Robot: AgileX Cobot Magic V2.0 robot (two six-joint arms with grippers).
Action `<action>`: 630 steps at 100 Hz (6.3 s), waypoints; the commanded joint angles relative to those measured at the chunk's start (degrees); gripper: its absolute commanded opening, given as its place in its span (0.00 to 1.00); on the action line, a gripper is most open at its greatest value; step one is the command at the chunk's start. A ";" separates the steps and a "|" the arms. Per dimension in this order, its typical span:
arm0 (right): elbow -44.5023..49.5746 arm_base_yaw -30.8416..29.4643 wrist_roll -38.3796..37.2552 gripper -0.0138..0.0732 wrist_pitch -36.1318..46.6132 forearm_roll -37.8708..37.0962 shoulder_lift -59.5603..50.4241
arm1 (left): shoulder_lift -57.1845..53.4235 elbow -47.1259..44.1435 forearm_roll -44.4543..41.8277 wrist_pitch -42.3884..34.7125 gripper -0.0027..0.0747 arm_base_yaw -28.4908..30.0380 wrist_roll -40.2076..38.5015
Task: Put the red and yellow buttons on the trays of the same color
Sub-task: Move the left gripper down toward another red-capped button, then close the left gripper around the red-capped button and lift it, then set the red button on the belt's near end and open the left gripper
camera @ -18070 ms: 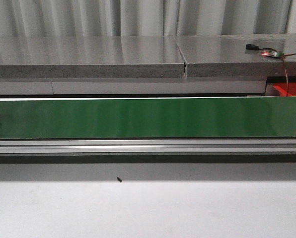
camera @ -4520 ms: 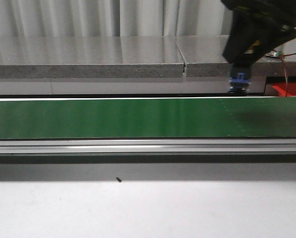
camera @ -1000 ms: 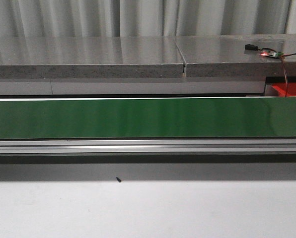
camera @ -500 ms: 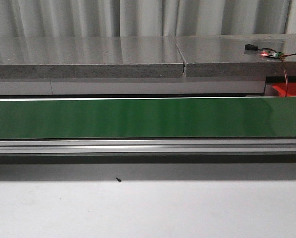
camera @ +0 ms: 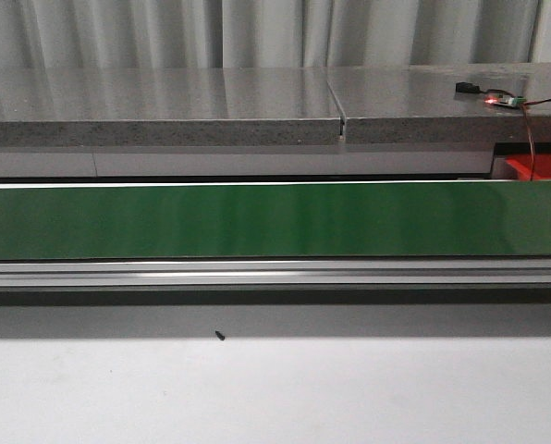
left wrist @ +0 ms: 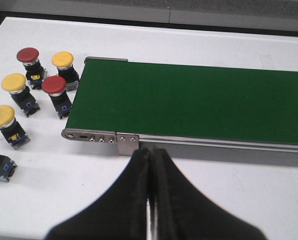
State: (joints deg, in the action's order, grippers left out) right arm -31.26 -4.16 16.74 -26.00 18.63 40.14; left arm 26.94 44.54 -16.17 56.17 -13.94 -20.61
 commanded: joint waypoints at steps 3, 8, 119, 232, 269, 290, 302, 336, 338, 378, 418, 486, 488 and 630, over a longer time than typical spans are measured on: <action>-1.53 0.11 0.48 0.09 3.76 1.08 -0.33 | 5.60 3.16 -1.05 -5.16 0.01 -0.51 -2.13; -1.53 0.11 0.48 0.09 3.86 1.08 -0.33 | 8.21 4.06 -1.05 -5.49 0.01 -0.51 -2.66; -1.53 0.11 0.48 0.08 3.73 1.08 -0.33 | 50.42 14.29 27.74 -15.45 0.51 50.54 23.89; -1.53 0.11 0.48 0.08 4.18 1.08 -0.33 | 77.08 37.17 24.90 6.65 0.77 56.74 44.24; -1.53 0.11 0.48 0.08 4.12 1.08 -0.33 | 80.39 37.05 24.21 7.78 0.70 56.74 45.85; -1.53 0.11 0.48 0.08 4.12 1.08 -0.33 | 80.39 37.05 24.21 6.58 0.61 56.74 47.01; -1.53 0.11 0.48 0.08 4.12 1.08 -0.33 | 80.39 37.05 24.21 6.69 0.39 56.74 47.01; -1.53 0.11 0.48 0.08 3.51 1.08 -0.33 | 79.49 37.05 26.60 8.28 0.25 56.74 47.01; -1.53 0.11 0.48 0.08 3.51 1.08 -0.33 | 79.22 37.05 26.84 8.53 0.25 56.74 47.01; -1.53 0.11 0.48 0.08 3.64 1.09 -0.33 | 66.89 37.48 29.02 10.92 0.25 51.30 43.51; -1.53 0.11 0.48 0.08 3.39 1.09 -0.33 | 67.58 47.75 21.27 15.31 0.25 32.54 37.69; -1.53 0.11 0.48 0.08 3.34 1.09 -0.33 | 75.24 48.58 24.41 17.20 0.42 29.35 36.20; -1.53 0.11 0.48 0.08 3.34 1.09 -0.33 | 75.24 48.58 24.41 17.08 0.46 29.35 36.20; -1.53 0.11 0.48 0.08 3.34 1.09 -0.33 | 69.89 41.20 26.20 8.74 0.67 51.56 32.98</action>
State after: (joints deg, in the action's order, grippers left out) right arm -31.26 -4.16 16.74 -25.90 18.89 40.14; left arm 97.66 84.62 9.28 66.98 37.22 12.98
